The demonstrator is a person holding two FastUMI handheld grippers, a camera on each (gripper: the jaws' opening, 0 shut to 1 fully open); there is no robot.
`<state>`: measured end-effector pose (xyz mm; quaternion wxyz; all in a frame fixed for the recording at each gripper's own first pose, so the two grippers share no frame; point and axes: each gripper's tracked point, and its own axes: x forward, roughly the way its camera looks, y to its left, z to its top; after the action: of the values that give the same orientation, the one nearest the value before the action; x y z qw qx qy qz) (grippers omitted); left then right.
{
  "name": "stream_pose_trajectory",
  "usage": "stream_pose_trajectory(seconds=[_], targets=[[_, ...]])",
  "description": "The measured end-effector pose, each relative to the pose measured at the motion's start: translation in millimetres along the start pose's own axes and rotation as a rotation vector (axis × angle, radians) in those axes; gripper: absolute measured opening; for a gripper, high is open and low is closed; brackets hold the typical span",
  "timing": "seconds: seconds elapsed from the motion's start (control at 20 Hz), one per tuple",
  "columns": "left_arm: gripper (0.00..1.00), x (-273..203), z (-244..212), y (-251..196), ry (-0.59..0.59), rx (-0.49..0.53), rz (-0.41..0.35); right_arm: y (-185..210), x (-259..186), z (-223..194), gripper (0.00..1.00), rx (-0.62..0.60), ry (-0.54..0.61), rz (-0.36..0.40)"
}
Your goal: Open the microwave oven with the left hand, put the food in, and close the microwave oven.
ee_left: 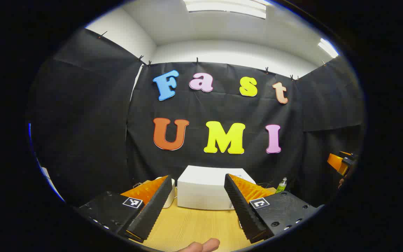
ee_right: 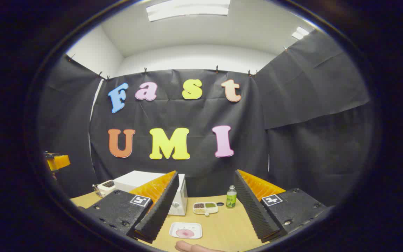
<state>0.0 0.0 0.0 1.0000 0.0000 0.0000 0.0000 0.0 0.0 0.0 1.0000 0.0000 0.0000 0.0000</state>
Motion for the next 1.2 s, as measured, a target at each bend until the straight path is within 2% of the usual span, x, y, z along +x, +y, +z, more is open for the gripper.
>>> stream_pose_trajectory(seconds=[0.05, 0.2, 0.25, 0.3, 0.35, 0.4, 0.45, 0.55, 0.6, 0.65, 0.8, 0.85, 1.0, 1.05, 1.1, 1.15, 1.2], targets=[[0.95, 0, -3, -4, 0.008, 0.015, -0.013, 1, -1, 0, 1.00, 0.005, -0.001, 0.005], [0.95, 0, -3, -7, 0.008, 0.019, -0.027, -1, -4, 1, 1.00, 0.006, -0.010, 0.011], [0.95, 1, -4, -9, 0.007, 0.011, -0.031, -2, -4, 0, 0.92, 0.002, -0.012, 0.008], [0.95, 1, -6, -11, 0.010, 0.004, -0.035, -3, -3, -1, 1.00, 0.002, -0.010, 0.010], [0.95, 2, -9, -14, 0.021, 0.001, -0.041, -1, -3, -2, 1.00, 0.000, -0.010, 0.015], [0.95, 3, -12, -17, 0.032, 0.000, -0.047, -1, -2, -2, 0.92, -0.005, -0.012, 0.017], [0.95, 6, -13, -18, 0.037, -0.001, -0.050, -4, -1, -6, 1.00, -0.010, -0.008, 0.016], [0.95, 13, -13, -21, 0.029, -0.005, -0.053, -4, 1, -8, 1.00, -0.010, -0.004, 0.017], [0.95, 18, -15, -24, 0.024, -0.008, -0.059, -4, 3, -7, 0.92, -0.010, -0.006, 0.017], [0.95, 23, -18, -29, 0.023, -0.014, -0.069, -6, 5, -7, 0.92, -0.010, -0.010, 0.017], [0.95, 45, -38, -44, 0.046, -0.040, -0.098, -11, 15, -7, 0.92, -0.016, -0.029, 0.005], [0.95, 56, -46, -51, 0.051, -0.047, -0.105, -13, 19, -8, 1.00, -0.019, -0.036, 0.002], [0.95, 92, -73, -76, 0.050, -0.042, -0.134, -20, 29, -14, 1.00, -0.010, -0.041, -0.002], [0.95, 105, -87, -79, 0.055, -0.033, -0.123, -21, 32, -19, 0.92, -0.003, -0.032, 0.004], [0.95, 121, -101, -82, 0.070, -0.021, -0.105, -24, 34, -23, 1.00, 0.007, -0.023, 0.006], [0.95, 137, -115, -89, 0.087, -0.015, -0.103, -29, 38, -26, 1.00, 0.018, -0.015, 0.006], [0.95, 151, -129, -98, 0.108, -0.017, -0.103, -33, 40, -29, 0.92, 0.028, -0.010, 0.003]])
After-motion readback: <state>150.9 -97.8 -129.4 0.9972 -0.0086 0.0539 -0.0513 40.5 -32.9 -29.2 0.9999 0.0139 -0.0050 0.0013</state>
